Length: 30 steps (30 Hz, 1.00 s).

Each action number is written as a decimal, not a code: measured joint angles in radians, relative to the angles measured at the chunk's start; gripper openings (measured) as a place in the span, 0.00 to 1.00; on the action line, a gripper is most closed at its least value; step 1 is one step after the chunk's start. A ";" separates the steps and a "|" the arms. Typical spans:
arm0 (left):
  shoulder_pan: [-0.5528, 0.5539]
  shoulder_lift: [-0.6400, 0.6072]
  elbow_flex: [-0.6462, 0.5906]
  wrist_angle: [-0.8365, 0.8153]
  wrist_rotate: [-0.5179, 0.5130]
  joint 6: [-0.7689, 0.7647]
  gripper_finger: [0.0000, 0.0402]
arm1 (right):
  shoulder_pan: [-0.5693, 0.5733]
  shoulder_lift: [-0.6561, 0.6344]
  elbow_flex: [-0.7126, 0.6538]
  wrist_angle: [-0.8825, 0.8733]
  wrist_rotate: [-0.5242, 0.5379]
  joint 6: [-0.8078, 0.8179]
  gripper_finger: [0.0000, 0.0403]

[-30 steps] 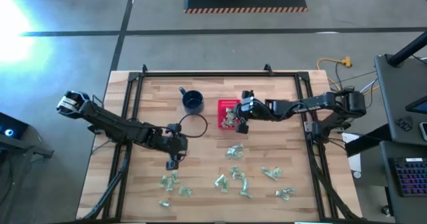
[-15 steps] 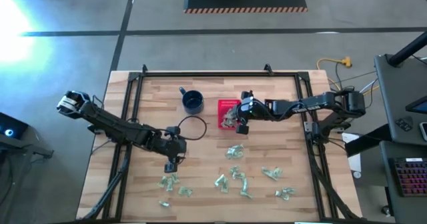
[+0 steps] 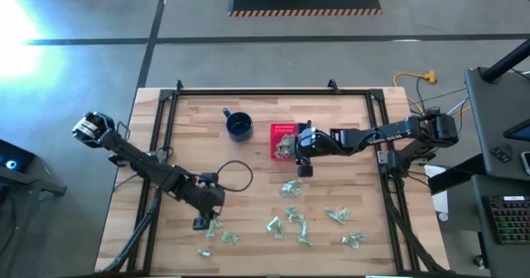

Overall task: Pick and place items into bin
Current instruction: Put the green stevia packet into the red bin

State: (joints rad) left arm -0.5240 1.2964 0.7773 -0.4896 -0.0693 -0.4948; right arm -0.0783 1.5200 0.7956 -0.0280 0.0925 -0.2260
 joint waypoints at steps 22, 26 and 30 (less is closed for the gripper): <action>-0.035 0.201 0.011 0.018 0.063 0.082 0.42 | 0.044 0.000 -0.013 0.000 0.001 0.043 0.33; -0.035 0.211 0.011 0.022 0.071 0.074 0.42 | 0.044 0.000 -0.014 0.000 0.001 0.044 0.32; -0.036 0.222 0.010 0.037 0.071 0.063 0.42 | 0.044 0.000 -0.014 0.000 0.001 0.050 0.31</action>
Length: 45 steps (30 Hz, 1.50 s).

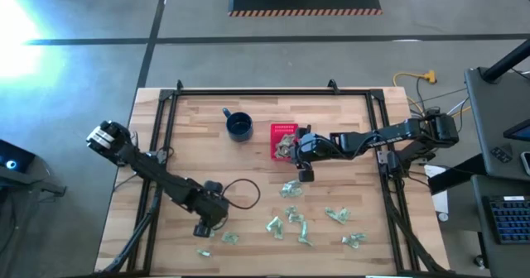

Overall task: Pick and place items into bin
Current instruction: Put the green stevia packet into the red bin

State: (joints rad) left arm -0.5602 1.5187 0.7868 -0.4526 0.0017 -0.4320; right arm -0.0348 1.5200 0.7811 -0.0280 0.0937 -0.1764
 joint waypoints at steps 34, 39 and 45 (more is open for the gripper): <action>0.023 0.039 0.040 -0.014 -0.165 0.075 0.01 | 0.000 -0.002 0.000 -0.044 0.002 0.039 0.26; 0.087 0.038 0.074 -0.003 -0.339 0.207 0.00 | 0.015 -0.004 0.000 -0.085 0.003 0.074 0.26; 0.220 0.037 0.125 0.053 -0.506 0.386 0.00 | 0.066 -0.030 0.000 -0.159 0.003 0.129 0.24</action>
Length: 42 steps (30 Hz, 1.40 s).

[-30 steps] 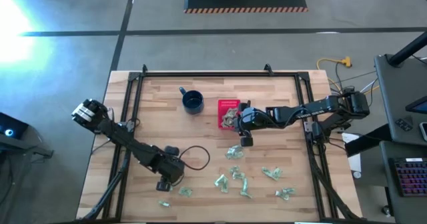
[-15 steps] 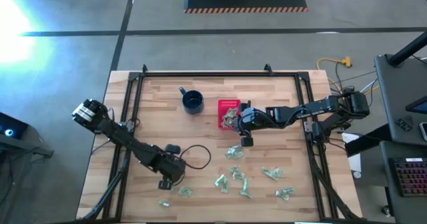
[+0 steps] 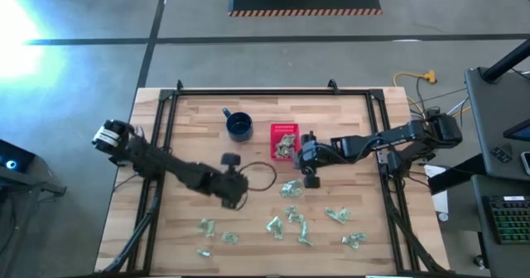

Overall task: Pick and place items into bin
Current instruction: Put the green stevia packet into the red bin

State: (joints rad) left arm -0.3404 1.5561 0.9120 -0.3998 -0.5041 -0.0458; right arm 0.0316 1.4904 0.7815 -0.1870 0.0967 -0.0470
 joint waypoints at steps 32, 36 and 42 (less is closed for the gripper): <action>0.439 0.256 0.193 0.600 0.295 0.471 0.04 | 0.312 -0.147 0.000 -0.387 0.090 0.456 0.17; 0.439 0.282 0.225 0.575 0.290 0.472 0.15 | 0.326 -0.147 -0.006 -0.391 0.090 0.474 0.17; 0.439 0.275 0.223 0.558 0.239 0.472 0.31 | 0.361 -0.147 -0.036 -0.396 0.079 0.584 0.17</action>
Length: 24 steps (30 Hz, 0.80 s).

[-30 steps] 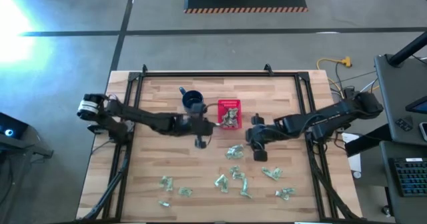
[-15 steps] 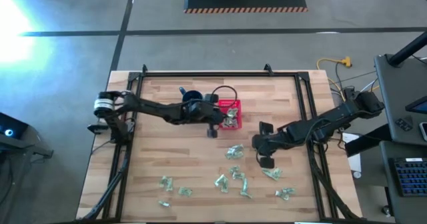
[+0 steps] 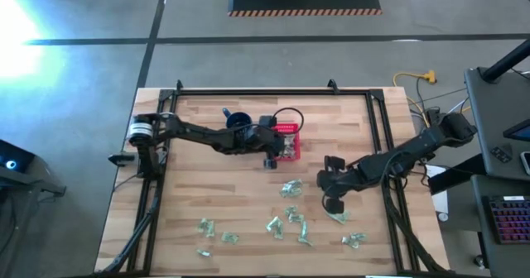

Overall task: Pick and place items into bin
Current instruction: Put the green stevia packet into the red bin

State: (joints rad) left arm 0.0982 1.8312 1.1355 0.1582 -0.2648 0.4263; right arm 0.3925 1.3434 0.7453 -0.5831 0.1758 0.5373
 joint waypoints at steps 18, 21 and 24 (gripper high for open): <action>-0.007 -0.077 -0.015 -0.124 -0.013 -0.028 0.39 | 0.363 0.001 -0.056 0.153 0.135 0.354 0.17; -0.010 -0.083 -0.018 -0.125 -0.013 -0.029 0.39 | 0.395 0.001 -0.071 0.154 0.188 0.361 0.20; -0.011 -0.096 -0.026 -0.127 -0.012 -0.029 0.39 | 0.397 0.001 -0.083 0.154 0.192 0.376 0.25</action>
State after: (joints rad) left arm 0.0872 1.7349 1.1093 0.0316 -0.2768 0.3969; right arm 0.7898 1.3441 0.6620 -0.4294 0.3674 0.9135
